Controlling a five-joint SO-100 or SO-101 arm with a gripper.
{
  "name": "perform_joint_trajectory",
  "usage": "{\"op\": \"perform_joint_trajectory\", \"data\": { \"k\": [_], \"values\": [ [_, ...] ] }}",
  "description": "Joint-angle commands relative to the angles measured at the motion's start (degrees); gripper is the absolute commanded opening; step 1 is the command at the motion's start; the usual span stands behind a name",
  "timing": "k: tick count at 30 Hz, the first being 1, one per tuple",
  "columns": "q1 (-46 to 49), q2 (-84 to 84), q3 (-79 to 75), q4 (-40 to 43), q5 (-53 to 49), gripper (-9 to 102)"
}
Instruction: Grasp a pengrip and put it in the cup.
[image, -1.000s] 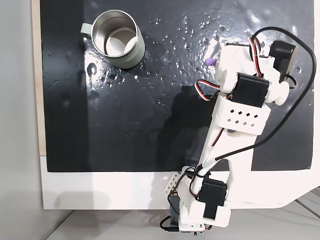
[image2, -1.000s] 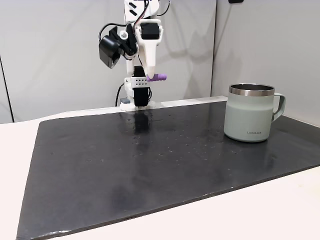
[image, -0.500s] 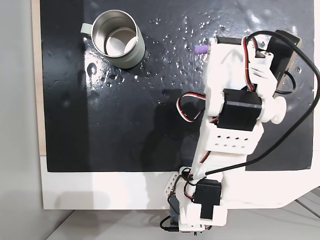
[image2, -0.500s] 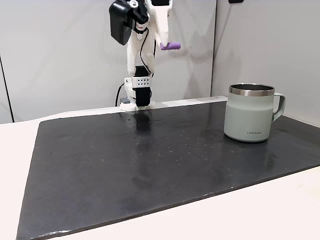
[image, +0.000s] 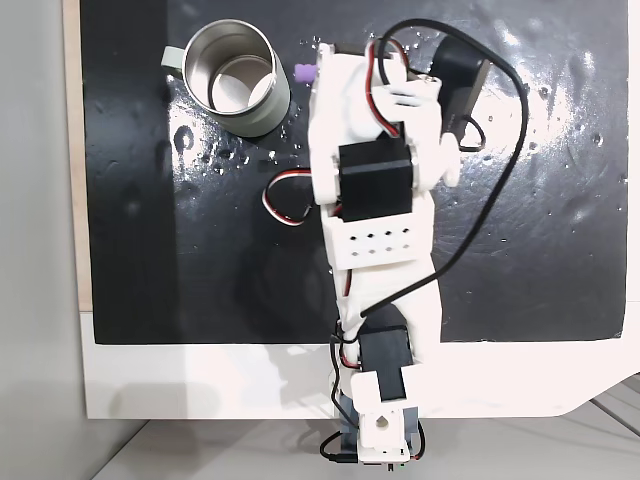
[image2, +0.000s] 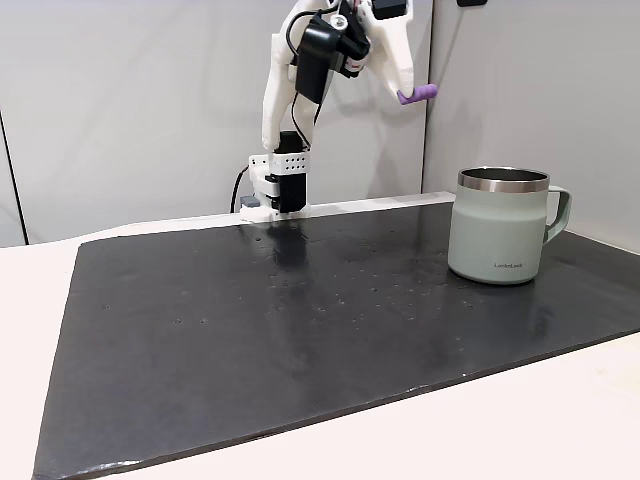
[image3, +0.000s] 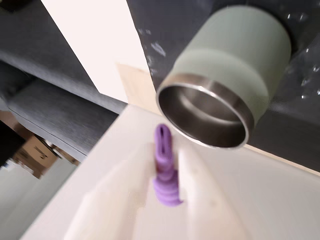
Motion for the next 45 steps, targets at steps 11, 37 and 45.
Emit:
{"op": "perform_joint_trajectory", "data": {
  "k": [11,37,45],
  "values": [
    [-6.33,-13.71,-17.31,-4.83,-0.97,0],
    [-13.62,-20.65,-25.49,-6.06,-2.64,27],
    [-13.8,-20.13,-25.49,-5.54,-2.64,32]
  ]
}}
